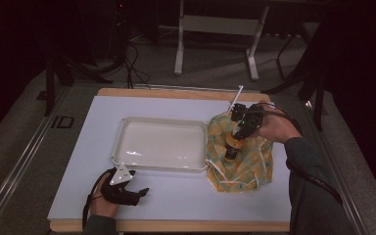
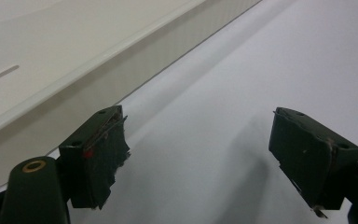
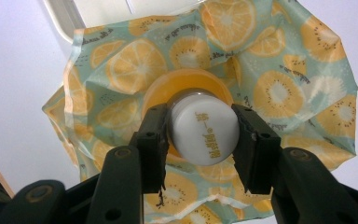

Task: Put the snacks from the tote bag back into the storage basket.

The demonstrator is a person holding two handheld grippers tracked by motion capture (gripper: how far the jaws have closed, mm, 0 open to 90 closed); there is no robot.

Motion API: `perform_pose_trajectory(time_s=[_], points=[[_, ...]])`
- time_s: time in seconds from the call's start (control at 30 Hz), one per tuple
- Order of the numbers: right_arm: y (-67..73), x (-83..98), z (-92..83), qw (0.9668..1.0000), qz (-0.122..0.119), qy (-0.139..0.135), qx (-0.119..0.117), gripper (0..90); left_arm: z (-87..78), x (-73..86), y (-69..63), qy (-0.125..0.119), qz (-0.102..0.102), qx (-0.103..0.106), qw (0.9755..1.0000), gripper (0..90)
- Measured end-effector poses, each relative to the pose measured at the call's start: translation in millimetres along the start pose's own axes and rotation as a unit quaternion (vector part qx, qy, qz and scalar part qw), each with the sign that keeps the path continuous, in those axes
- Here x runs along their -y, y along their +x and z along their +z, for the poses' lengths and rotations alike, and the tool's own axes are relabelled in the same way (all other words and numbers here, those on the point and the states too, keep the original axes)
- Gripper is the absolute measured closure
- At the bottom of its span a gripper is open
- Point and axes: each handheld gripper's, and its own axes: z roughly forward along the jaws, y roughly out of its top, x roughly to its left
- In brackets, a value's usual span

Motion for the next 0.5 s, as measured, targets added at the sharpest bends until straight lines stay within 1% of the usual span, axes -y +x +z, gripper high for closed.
perform_pose_trajectory(time_s=[0.03, 0.1, 0.33, 0.5], points=[[0.0, -0.1, -0.2, 1.0000, -0.005, 0.001, 0.001, 58.6, 0.1, 0.0, 0.1, 0.000, 0.000, 0.000, 1.0000, 18.8], [0.7, -0.3, -0.6, 1.0000, -0.008, 0.003, 0.003, 58.6, 0.1, 0.0, 0.1, 0.000, 0.000, 0.000, 1.0000, 18.8], [0.8, 2.3, -2.9, 1.0000, -0.008, 0.003, 0.004, 58.6, -0.3, 0.1, 0.1, -0.001, 0.000, -0.001, 1.0000, 18.8], [-0.2, 5.3, -8.7, 1.0000, -0.005, -0.001, 0.008, 58.7, -0.3, 0.1, 0.0, -0.001, 0.000, -0.001, 1.0000, 18.8]])
